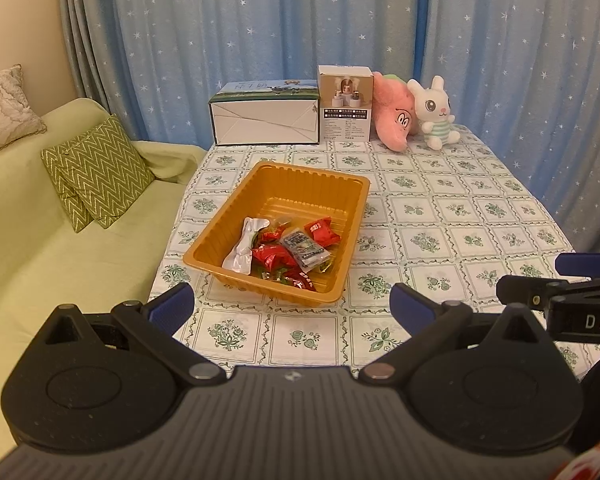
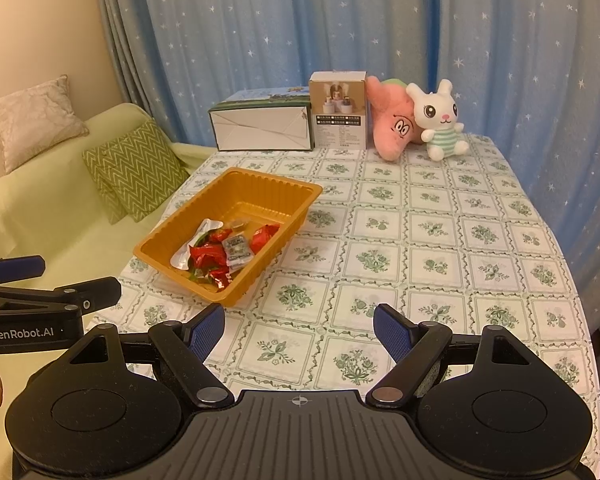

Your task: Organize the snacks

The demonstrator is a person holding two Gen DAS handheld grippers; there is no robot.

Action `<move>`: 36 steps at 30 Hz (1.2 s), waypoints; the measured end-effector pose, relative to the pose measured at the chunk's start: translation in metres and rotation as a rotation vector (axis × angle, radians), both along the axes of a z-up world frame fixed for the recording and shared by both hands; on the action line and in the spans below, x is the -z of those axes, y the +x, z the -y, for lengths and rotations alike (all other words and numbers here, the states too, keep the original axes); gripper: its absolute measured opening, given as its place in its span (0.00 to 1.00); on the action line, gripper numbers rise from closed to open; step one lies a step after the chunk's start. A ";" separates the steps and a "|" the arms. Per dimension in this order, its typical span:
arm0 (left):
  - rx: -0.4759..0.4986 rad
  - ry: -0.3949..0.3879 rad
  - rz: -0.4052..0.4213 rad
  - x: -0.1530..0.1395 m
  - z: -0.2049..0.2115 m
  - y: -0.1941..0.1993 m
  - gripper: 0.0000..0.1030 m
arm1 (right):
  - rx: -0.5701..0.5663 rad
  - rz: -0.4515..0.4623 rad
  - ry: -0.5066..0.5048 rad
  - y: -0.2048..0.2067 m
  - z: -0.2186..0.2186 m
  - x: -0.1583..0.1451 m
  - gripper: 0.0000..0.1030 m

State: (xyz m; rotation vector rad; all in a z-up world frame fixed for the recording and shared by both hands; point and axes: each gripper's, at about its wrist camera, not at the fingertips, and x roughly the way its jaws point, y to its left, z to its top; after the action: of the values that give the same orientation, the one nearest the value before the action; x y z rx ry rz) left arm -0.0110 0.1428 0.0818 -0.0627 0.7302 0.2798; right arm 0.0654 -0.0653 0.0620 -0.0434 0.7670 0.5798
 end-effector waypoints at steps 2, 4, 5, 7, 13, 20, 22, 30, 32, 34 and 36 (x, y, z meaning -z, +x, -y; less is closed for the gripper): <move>0.001 0.001 0.000 0.000 0.001 0.000 1.00 | -0.001 0.001 0.000 0.000 0.000 0.000 0.79; 0.001 0.000 0.000 0.000 0.000 0.000 1.00 | 0.001 0.000 0.001 0.000 0.000 0.000 0.79; 0.001 0.000 0.001 0.000 0.001 0.000 1.00 | 0.002 0.000 0.000 -0.001 -0.001 0.000 0.79; 0.001 0.000 0.000 0.000 0.000 0.000 1.00 | 0.004 -0.003 0.002 -0.001 -0.001 0.001 0.79; 0.003 -0.001 0.000 0.000 0.001 0.000 1.00 | 0.006 -0.009 0.007 0.001 0.001 0.002 0.79; 0.012 -0.001 -0.003 0.001 0.003 0.002 1.00 | 0.008 -0.009 0.008 0.001 0.001 0.002 0.79; 0.014 -0.001 -0.003 0.002 0.004 0.002 1.00 | 0.010 -0.011 0.009 0.001 0.001 0.002 0.79; 0.011 -0.002 -0.004 0.003 0.003 0.001 1.00 | 0.010 -0.016 0.012 0.002 0.002 0.003 0.79; 0.011 -0.003 -0.003 0.003 0.003 0.001 1.00 | 0.011 -0.017 0.013 0.002 0.002 0.003 0.79; 0.011 -0.004 -0.003 0.003 0.003 0.002 1.00 | 0.012 -0.017 0.013 0.002 0.002 0.003 0.79; 0.010 -0.004 -0.003 0.004 0.003 0.002 1.00 | 0.012 -0.017 0.012 0.002 0.002 0.003 0.79</move>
State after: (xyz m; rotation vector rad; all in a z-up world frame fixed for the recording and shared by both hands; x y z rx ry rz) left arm -0.0095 0.1400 0.0780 -0.0620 0.7336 0.2689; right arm 0.0675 -0.0673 0.0590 -0.0227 0.7798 0.5743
